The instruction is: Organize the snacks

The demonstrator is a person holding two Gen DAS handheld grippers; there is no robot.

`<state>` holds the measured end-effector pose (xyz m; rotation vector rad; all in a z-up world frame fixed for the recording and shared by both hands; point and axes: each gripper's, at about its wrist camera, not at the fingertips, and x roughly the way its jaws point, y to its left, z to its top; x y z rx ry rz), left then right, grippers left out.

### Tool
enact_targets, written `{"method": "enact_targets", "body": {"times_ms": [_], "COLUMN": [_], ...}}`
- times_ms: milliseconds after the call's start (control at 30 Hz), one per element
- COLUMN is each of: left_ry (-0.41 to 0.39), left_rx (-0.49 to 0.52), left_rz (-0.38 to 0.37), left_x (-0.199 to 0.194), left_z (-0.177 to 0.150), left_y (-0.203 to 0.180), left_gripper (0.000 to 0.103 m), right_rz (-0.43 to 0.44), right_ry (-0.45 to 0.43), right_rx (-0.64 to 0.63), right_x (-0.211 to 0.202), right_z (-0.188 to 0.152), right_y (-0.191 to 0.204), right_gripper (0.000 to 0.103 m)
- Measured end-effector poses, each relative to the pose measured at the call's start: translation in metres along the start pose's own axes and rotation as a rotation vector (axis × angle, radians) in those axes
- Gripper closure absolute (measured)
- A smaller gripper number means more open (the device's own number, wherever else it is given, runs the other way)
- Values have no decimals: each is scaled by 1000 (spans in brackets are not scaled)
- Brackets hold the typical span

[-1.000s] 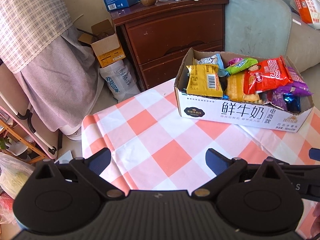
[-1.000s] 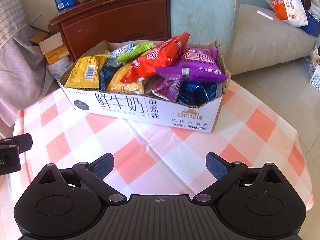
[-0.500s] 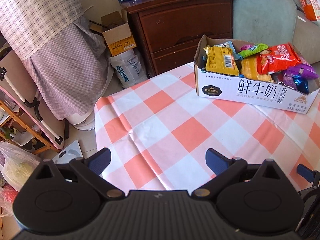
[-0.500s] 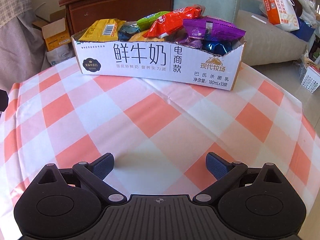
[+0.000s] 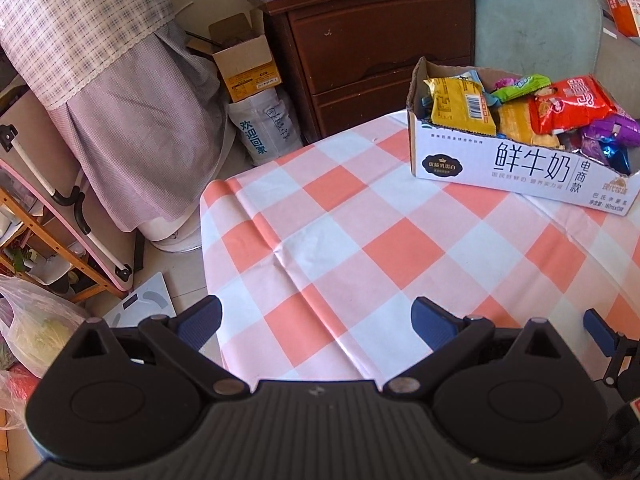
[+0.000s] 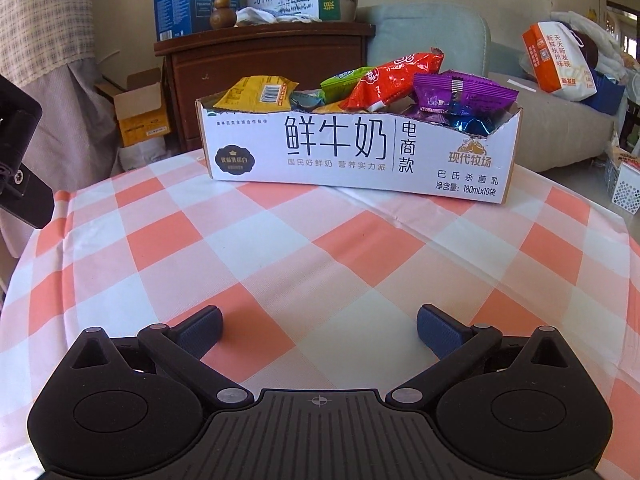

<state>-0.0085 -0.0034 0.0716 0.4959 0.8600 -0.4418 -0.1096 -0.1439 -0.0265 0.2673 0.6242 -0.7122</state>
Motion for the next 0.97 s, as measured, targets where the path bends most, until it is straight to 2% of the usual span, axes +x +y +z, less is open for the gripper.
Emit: {"method": "enact_targets", "body": {"times_ms": [200, 967], "left_ry": [2, 55], "left_rx": [7, 3], "left_rz": [2, 4], "left_x": [2, 20], "left_z": [-2, -3], "left_y": [-1, -4], "left_gripper": [3, 3], "right_rz": [-2, 4], "right_ry": [-54, -58], "right_rx": [-3, 3], "right_x": [2, 5], "right_z": [-4, -3], "right_y": [6, 8], "right_gripper": [0, 0]}}
